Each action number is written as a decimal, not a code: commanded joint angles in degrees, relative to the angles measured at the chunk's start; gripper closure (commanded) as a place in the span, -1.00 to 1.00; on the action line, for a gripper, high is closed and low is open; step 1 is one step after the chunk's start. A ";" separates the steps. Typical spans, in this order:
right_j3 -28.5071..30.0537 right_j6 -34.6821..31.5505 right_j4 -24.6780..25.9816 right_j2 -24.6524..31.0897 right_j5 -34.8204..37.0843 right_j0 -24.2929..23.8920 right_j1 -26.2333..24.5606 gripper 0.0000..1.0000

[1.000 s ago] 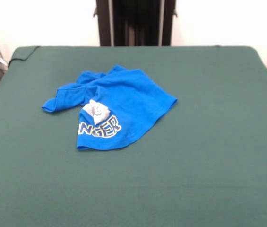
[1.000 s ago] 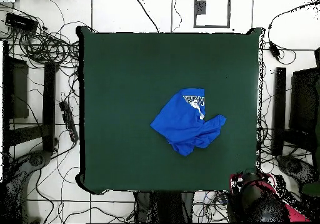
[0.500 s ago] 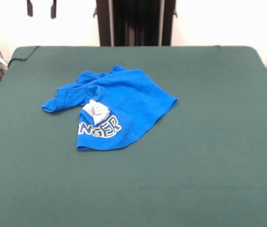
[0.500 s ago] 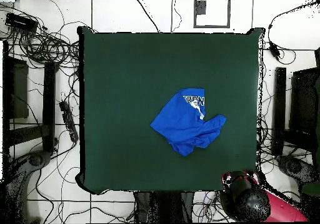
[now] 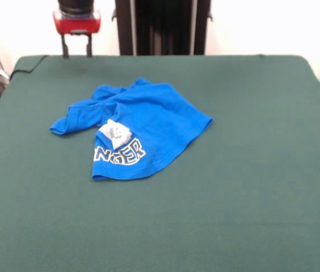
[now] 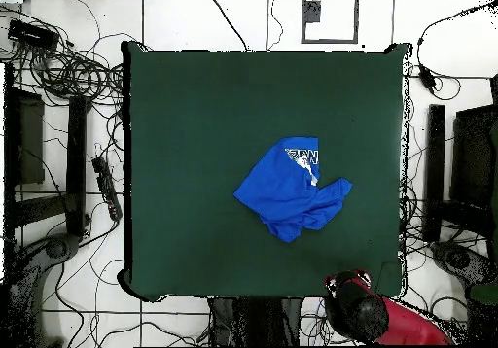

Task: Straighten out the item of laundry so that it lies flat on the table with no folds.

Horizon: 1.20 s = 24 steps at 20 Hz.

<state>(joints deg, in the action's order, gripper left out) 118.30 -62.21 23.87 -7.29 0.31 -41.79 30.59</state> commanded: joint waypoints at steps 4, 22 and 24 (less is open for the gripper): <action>-3.83 -11.87 0.94 5.28 -8.25 1.59 -13.25 -1.00; -1.88 -12.26 -7.39 9.67 4.97 8.11 -0.15 -1.00; -2.23 -12.36 -8.79 9.73 7.26 9.13 1.29 -1.00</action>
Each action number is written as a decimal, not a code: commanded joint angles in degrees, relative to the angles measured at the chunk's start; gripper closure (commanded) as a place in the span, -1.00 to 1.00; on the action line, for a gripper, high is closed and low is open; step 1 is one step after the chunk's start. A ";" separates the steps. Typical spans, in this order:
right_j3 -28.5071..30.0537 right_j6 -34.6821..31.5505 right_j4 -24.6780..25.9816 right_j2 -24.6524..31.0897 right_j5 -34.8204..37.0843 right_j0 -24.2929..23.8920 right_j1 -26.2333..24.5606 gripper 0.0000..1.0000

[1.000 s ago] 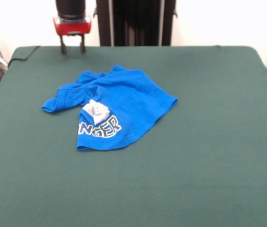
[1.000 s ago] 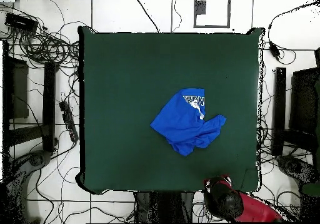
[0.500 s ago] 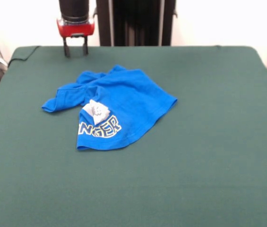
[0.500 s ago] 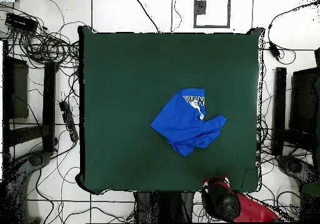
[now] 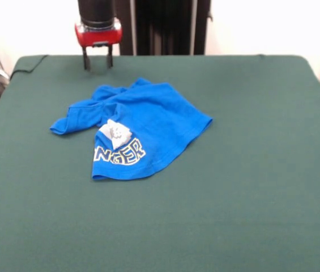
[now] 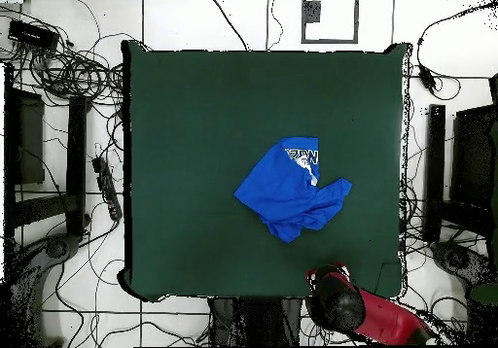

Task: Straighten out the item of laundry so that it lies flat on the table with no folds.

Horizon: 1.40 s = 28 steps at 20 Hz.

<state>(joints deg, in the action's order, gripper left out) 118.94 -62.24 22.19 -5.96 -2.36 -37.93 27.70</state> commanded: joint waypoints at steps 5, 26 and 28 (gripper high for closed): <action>-5.61 -11.91 -9.50 8.44 12.91 7.81 3.71 -1.00; -10.03 -13.36 -12.53 6.29 9.69 13.41 1.35 -1.00; -10.04 -14.13 -13.19 6.29 9.71 13.86 1.31 -1.00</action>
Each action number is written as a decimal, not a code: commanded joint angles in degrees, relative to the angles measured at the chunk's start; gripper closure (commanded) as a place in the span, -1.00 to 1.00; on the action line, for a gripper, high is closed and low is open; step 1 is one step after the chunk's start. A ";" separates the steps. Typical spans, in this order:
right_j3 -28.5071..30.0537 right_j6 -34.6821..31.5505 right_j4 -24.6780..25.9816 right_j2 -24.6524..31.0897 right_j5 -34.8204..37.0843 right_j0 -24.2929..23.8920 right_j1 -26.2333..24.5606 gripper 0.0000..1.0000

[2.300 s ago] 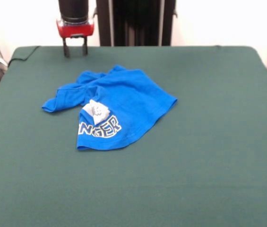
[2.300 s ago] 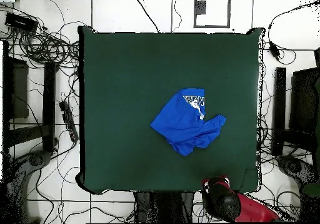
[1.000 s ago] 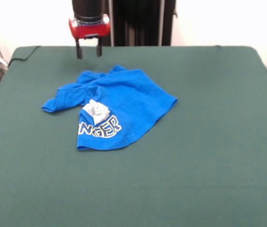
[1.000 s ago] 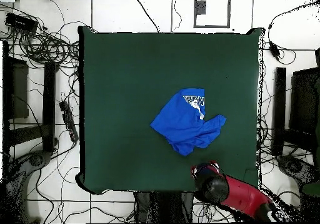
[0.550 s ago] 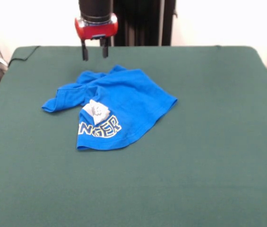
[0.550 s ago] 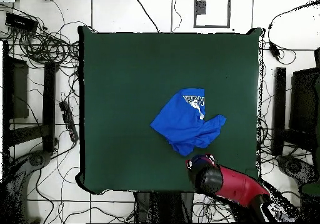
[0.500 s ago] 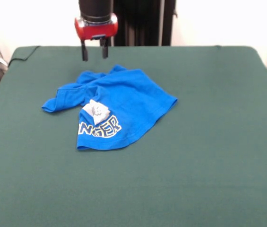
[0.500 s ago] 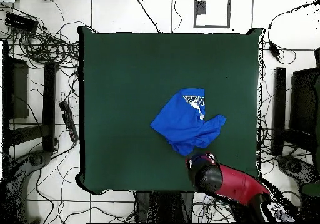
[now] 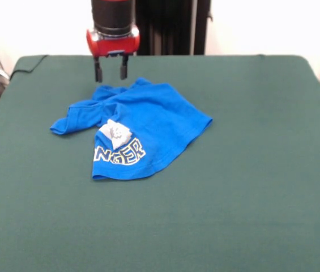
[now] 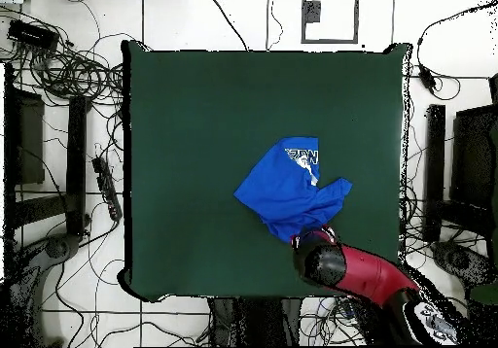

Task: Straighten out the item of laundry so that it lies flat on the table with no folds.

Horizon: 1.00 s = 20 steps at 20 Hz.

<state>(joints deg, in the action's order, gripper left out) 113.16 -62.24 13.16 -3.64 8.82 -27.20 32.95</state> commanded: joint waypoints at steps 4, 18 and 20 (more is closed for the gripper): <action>-5.55 -14.79 -5.47 3.85 0.00 4.67 -4.15 -1.00; -5.80 -13.56 -8.01 6.78 -0.08 5.12 -4.26 -1.00; -5.88 -13.62 -8.27 7.33 -0.80 5.02 -4.55 -1.00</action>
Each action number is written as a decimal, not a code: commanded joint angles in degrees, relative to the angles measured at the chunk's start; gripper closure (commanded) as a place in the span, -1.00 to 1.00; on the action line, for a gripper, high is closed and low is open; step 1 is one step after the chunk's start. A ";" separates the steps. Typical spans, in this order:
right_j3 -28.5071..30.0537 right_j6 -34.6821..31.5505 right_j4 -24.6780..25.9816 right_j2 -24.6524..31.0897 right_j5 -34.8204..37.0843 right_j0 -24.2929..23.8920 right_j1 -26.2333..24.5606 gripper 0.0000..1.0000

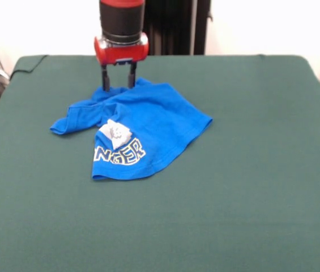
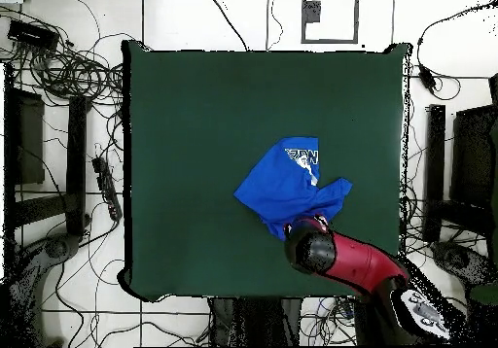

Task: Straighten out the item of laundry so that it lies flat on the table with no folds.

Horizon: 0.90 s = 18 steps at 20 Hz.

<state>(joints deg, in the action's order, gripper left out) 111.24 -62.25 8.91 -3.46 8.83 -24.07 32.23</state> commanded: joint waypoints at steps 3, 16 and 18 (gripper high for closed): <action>-3.95 -13.92 -4.59 7.22 -1.20 1.55 -5.33 -1.00; -8.14 -12.71 -2.67 3.84 -7.36 1.25 -21.45 -1.00; -9.85 -12.33 -2.83 2.80 -6.97 1.97 -24.80 -1.00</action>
<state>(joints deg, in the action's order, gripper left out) 109.79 -62.25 8.16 -3.64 5.56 -23.90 25.82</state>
